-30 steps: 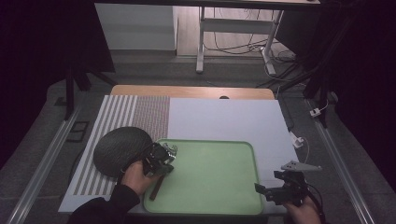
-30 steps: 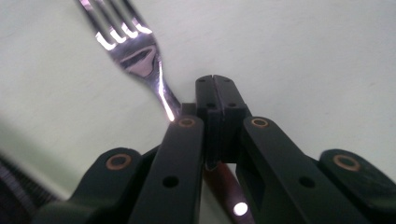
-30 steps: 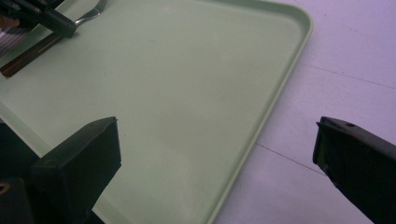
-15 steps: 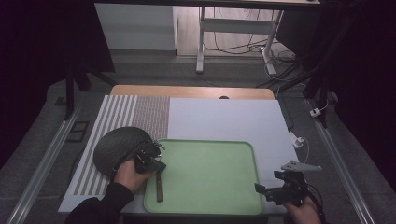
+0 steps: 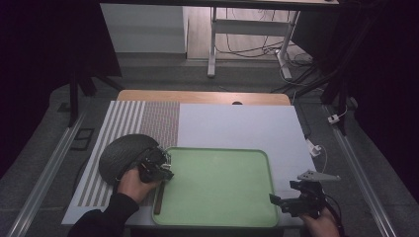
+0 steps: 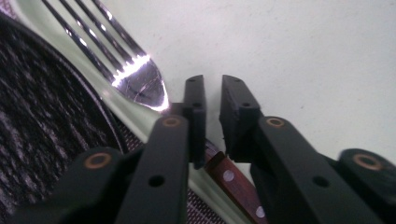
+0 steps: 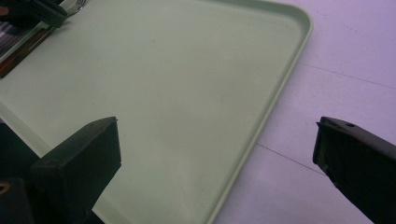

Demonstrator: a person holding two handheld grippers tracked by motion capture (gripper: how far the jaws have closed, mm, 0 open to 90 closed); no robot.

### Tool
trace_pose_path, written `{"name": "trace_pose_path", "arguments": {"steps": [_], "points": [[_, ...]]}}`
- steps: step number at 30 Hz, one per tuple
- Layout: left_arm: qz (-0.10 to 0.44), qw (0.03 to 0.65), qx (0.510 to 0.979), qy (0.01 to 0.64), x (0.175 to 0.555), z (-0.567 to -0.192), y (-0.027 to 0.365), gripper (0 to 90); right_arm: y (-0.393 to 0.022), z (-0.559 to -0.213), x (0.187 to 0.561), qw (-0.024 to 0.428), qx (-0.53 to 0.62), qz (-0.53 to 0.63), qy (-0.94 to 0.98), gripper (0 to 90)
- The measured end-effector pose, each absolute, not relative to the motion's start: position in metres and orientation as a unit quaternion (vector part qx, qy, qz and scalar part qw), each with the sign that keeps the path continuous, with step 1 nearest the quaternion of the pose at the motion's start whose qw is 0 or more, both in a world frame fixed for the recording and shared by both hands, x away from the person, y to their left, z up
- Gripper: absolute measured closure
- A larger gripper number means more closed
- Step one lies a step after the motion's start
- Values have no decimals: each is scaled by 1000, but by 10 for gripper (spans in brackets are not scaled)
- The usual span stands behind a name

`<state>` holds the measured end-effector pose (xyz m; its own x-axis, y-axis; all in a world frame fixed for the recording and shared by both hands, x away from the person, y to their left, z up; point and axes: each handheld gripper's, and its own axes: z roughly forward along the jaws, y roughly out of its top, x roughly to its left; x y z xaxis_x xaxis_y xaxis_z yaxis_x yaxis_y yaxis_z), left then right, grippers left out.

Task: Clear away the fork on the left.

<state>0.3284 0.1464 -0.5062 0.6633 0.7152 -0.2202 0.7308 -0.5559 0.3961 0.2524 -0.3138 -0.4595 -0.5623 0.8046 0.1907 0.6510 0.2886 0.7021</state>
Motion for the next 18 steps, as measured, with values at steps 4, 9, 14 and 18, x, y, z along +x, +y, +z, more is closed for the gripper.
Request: {"name": "trace_pose_path", "arguments": {"steps": [4,9,14,18], "points": [[-15,246,881,404,326,-502,147,719,-314,-460,252,100,457,384,796,9],[-4,259,880,398,323,-497,147,592,-314,-459,252,100,457,384,796,9],[8,271,879,393,320,-494,148,431,-314,-459,252,100,457,384,796,9],[16,281,878,387,316,-491,148,329,-314,-459,252,100,457,384,796,9]]}}
